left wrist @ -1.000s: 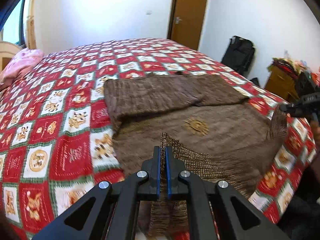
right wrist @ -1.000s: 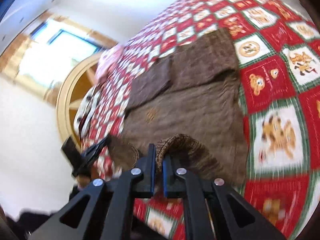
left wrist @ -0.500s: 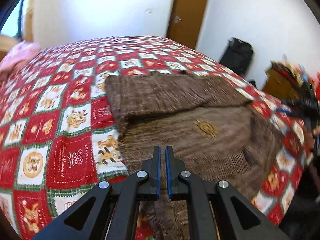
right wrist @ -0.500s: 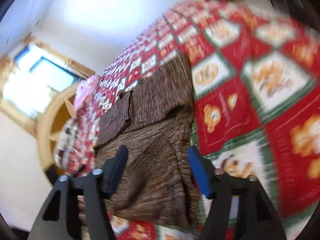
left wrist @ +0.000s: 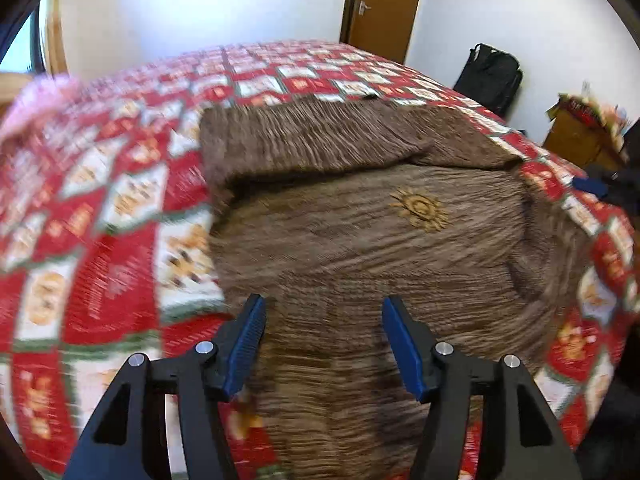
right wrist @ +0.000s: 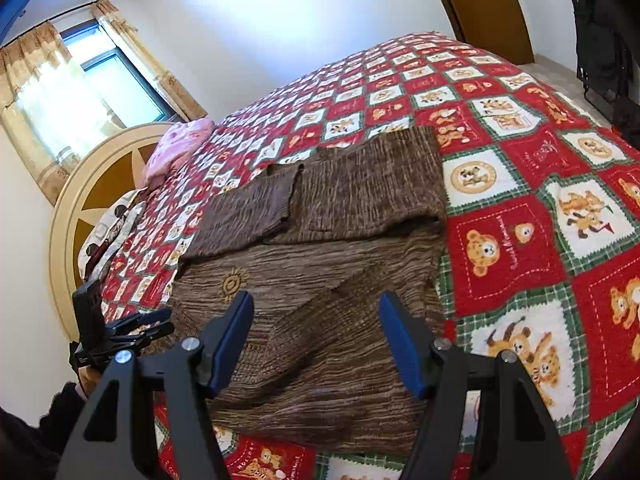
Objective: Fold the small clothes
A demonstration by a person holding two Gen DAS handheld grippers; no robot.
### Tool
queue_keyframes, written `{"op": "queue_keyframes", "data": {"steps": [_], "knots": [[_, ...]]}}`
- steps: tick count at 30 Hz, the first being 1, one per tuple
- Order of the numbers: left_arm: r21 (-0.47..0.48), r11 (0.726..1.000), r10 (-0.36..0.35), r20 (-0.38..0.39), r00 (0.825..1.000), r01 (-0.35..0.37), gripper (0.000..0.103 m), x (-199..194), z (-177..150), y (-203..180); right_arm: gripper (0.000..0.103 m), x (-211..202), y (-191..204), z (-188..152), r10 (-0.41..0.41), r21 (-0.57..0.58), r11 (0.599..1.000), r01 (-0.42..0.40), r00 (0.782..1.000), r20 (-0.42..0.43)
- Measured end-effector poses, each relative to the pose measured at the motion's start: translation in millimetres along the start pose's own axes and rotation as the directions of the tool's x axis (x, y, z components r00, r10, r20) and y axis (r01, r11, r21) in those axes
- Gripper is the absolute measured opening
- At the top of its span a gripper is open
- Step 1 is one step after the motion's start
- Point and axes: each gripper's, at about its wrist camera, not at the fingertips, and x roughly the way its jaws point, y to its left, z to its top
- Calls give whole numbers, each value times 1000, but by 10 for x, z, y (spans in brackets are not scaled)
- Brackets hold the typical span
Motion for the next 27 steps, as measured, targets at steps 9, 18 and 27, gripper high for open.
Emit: {"op": "queue_keyframes", "data": {"steps": [9, 18, 27], "knots": [[-38, 998, -54, -4, 999, 54, 62, 69, -33, 95, 69, -64, -16, -14, -7, 13, 1000, 7, 1000, 15], [-80, 997, -20, 11, 1000, 20, 27, 103, -69, 104, 69, -126, 11, 1, -62, -30, 998, 63, 997, 35], [-110, 990, -86, 35, 996, 89, 11, 39, -42, 116, 69, 54, 168, 85, -204, -236, 951, 200, 979, 9]]}}
